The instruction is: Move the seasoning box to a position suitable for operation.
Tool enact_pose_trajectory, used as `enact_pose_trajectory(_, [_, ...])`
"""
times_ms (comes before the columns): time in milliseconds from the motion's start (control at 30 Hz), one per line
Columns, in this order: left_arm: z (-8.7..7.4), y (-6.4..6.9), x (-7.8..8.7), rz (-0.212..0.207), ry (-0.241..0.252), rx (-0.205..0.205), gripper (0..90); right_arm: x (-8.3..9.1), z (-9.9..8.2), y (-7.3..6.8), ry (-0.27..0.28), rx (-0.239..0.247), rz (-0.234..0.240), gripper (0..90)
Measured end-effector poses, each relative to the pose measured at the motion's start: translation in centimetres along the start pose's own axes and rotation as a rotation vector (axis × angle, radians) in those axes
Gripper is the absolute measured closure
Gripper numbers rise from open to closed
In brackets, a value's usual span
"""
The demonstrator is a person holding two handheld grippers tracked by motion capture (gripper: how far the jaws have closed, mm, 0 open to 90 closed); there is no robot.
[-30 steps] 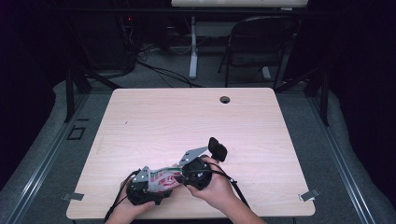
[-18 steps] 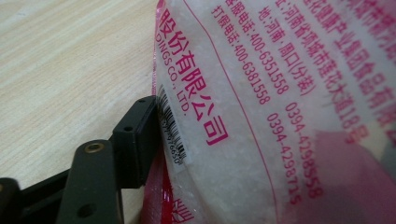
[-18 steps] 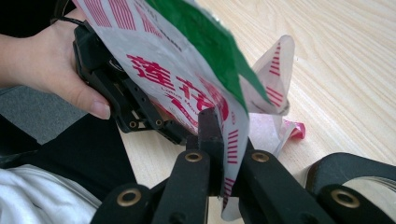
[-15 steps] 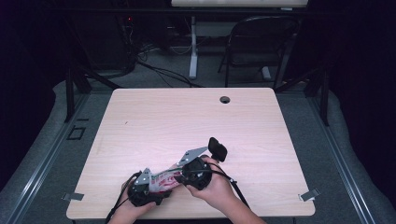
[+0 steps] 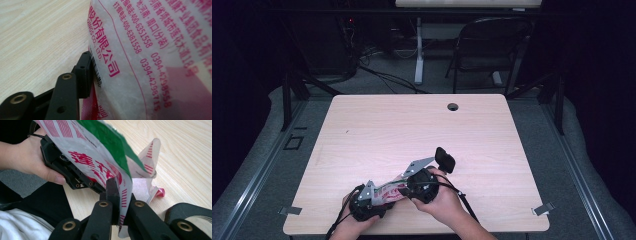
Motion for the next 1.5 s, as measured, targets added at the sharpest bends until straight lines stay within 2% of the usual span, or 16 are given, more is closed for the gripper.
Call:
enact_pose_trajectory(33, [0.0,0.0,0.0,0.015,0.003,-0.002,54.8,0.0,0.0,0.0,0.001,0.000,0.000,90.0])
enact_pose_trajectory(67, [0.0,0.0,0.0,0.005,-0.002,-0.004,55.6,0.0,0.0,0.0,0.001,0.000,0.000,90.0])
enact_pose_trajectory(733, [0.4,0.4,0.3,0.031,-0.009,-0.028,60.2,0.3,0.0,0.1,0.014,-0.010,0.005,90.0])
enact_pose_trajectory(1100, [0.7,0.5,0.6,0.068,0.001,-0.064,61.6,0.6,0.0,0.2,0.023,-0.011,0.006,90.0])
enact_pose_trajectory(1400, [1.0,0.6,0.9,0.115,0.029,-0.101,62.1,0.8,0.1,0.3,0.038,-0.007,0.001,90.0])
enact_pose_trajectory(1500, [1.1,0.6,1.0,0.117,0.023,-0.109,62.3,0.9,0.1,0.3,0.038,-0.009,0.000,90.0])
Point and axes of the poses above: each handheld gripper's, and its own axes: x roughly backward along the jaws, z roughly out of its top, y roughly to its right, the point moved 3 cm from there along -x, roughly forward along the jaws, and after that the axes turned 12 degrees about x, right-handed, at the moved point
